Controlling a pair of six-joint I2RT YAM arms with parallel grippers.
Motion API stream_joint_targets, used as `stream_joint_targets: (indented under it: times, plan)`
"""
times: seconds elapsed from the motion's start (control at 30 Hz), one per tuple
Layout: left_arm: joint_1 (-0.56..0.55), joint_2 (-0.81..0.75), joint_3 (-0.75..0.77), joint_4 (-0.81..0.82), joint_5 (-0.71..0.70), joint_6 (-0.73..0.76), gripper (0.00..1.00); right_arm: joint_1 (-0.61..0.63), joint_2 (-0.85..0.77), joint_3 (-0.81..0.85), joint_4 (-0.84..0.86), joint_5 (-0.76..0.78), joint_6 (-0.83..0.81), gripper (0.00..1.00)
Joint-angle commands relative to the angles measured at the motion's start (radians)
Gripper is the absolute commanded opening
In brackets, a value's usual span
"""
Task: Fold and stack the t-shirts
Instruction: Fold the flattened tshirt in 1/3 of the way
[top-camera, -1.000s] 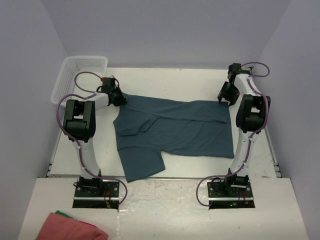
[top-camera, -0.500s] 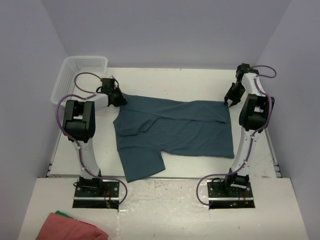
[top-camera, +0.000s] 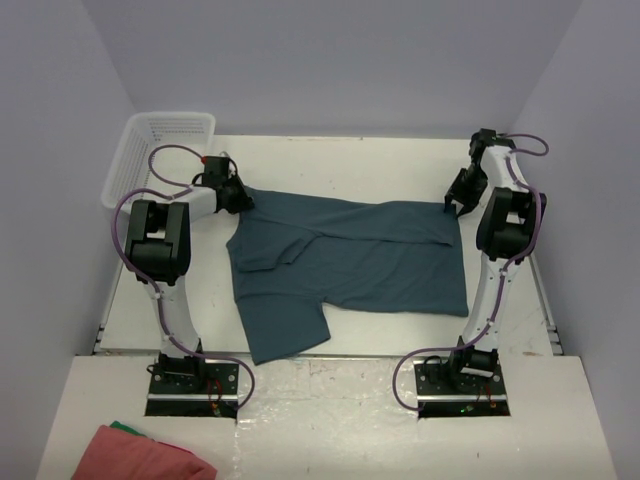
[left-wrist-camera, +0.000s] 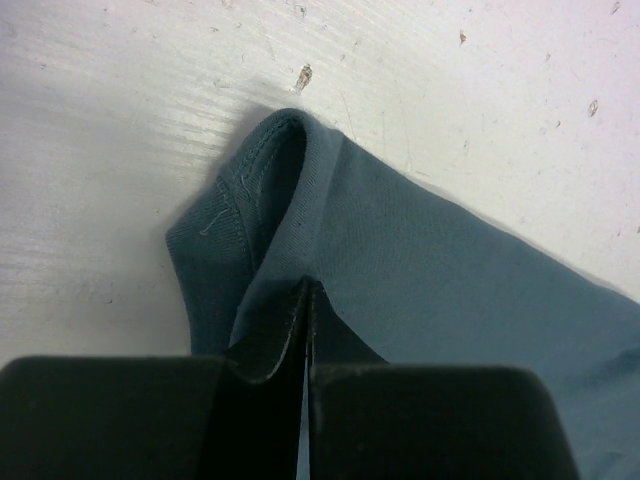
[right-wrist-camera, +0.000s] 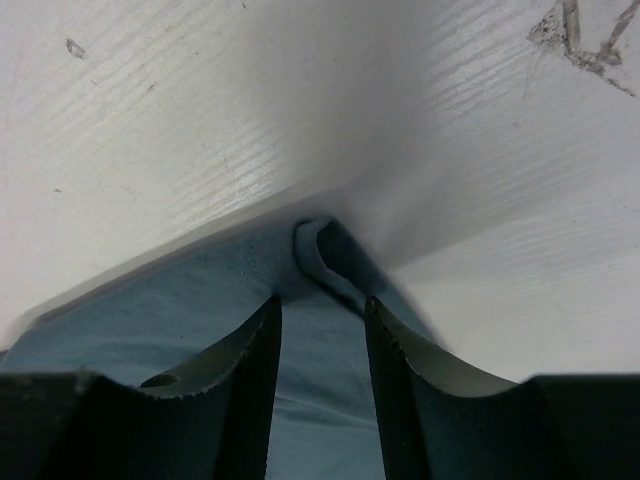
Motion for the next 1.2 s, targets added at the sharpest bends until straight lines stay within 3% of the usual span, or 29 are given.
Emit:
stream_joint_targets:
  times: [0.0, 0.1, 0.17, 0.3, 0.6, 0.7, 0.83, 0.97, 1.17]
  plan:
    - [0.009, -0.021, -0.021, -0.038, 0.014, 0.024, 0.0, 0.0, 0.013, 0.063, -0.046, -0.034, -0.011, 0.4]
    - [0.009, -0.017, -0.01, -0.044, 0.02, 0.027, 0.0, 0.0, 0.031, 0.092, -0.068, -0.047, -0.017, 0.32]
    - [0.009, -0.014, -0.01, -0.041, 0.022, 0.027, 0.0, 0.0, 0.036, 0.102, -0.073, -0.046, -0.016, 0.18]
    - [0.009, 0.005, -0.002, -0.041, 0.03, 0.025, 0.0, 0.0, 0.037, 0.108, -0.069, -0.032, 0.001, 0.01]
    - [0.009, 0.002, -0.001, -0.04, 0.03, 0.024, 0.0, 0.014, 0.022, 0.123, -0.052, -0.058, -0.039, 0.0]
    - [0.007, 0.011, -0.004, -0.032, 0.036, 0.018, 0.0, 0.072, -0.085, -0.005, 0.095, -0.069, -0.099, 0.08]
    - [0.006, 0.011, -0.01, -0.024, 0.036, 0.021, 0.0, 0.13, -0.122, -0.072, 0.184, -0.073, -0.1, 0.03]
    - [0.006, -0.003, -0.014, -0.027, 0.03, 0.025, 0.0, 0.16, -0.112, -0.053, 0.154, -0.071, -0.1, 0.0]
    - [0.006, -0.018, -0.013, -0.03, 0.033, 0.024, 0.0, 0.16, -0.018, 0.043, -0.041, 0.034, -0.083, 0.0]
